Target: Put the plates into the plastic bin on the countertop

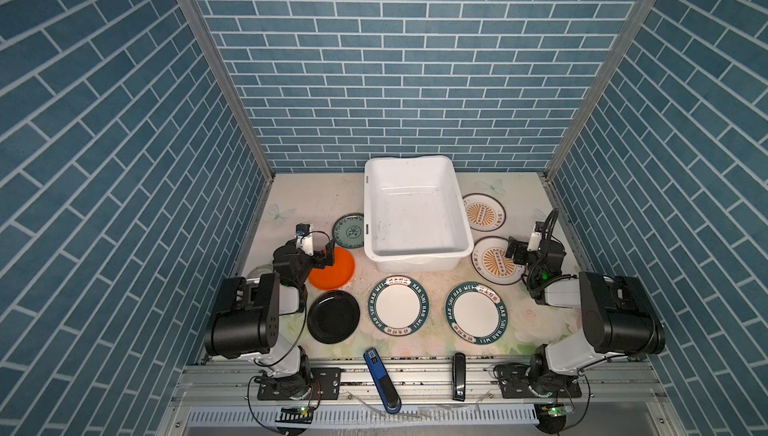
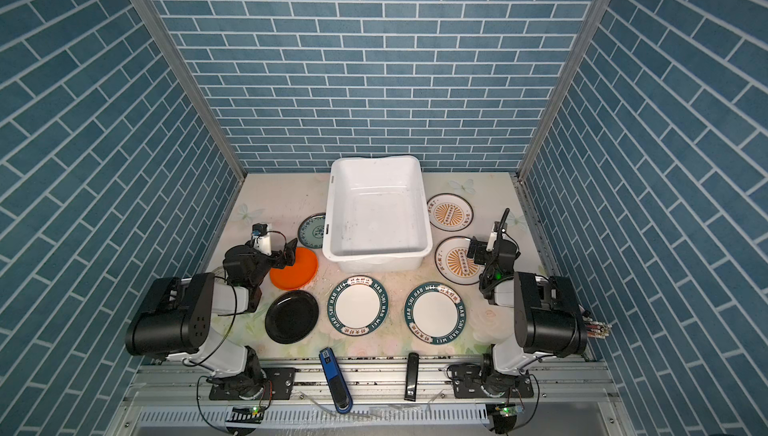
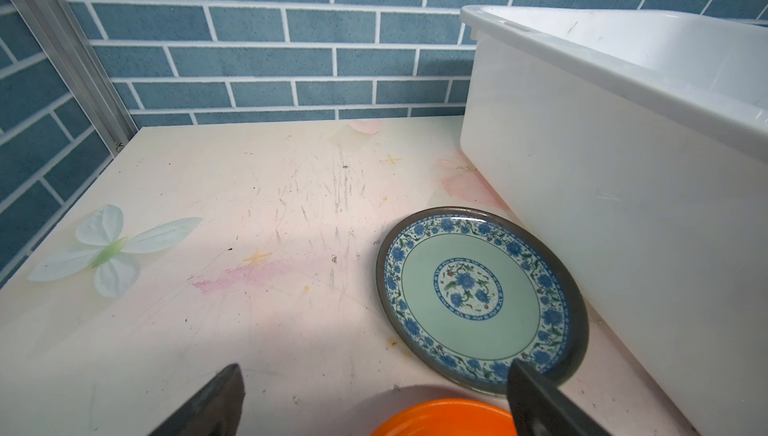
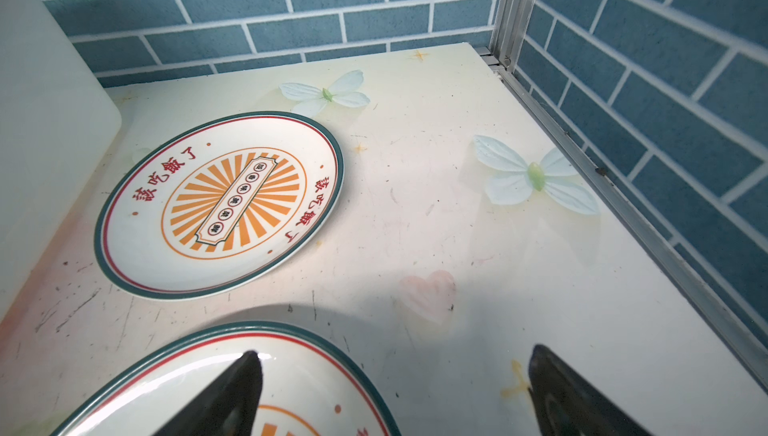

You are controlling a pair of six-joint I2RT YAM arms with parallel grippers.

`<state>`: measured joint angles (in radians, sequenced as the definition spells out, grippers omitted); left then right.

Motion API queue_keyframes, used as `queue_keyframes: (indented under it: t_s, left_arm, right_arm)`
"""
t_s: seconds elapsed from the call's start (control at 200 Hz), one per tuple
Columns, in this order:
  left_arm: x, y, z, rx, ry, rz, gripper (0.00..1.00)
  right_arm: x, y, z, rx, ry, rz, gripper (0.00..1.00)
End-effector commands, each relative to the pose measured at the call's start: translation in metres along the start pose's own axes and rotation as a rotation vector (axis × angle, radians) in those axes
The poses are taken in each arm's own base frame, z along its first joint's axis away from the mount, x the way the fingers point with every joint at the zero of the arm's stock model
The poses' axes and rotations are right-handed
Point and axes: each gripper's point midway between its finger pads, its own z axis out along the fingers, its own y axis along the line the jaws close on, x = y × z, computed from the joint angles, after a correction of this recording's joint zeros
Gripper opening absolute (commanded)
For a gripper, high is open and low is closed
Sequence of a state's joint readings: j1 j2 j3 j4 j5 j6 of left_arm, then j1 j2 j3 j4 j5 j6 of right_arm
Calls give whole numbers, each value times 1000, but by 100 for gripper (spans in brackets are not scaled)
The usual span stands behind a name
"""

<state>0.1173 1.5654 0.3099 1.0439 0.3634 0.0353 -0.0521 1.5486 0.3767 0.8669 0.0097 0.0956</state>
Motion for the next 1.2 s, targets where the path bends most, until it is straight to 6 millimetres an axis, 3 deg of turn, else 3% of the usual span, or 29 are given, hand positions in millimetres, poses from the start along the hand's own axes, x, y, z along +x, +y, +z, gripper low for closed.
queue_keyframes:
  t_s: [0.0,0.555,0.88,1.195]
  left_arm:
    - [-8,-3,1,14,-14,14,100]
    - [-6,-12,8,20,28,56,100]
    - [-13,-3,2,-40,21,41,100]
    - [-33,-6,1,-13,144,24,100]
  right_arm:
    - [-9,4,1,-14,-21,-47,99]
    - [-10,-1,1,12,-27,-41,99]
    - [-12,-11,-2,68,-43,-19,99]
    - [-40,-21,-15,134,-11,3,99]
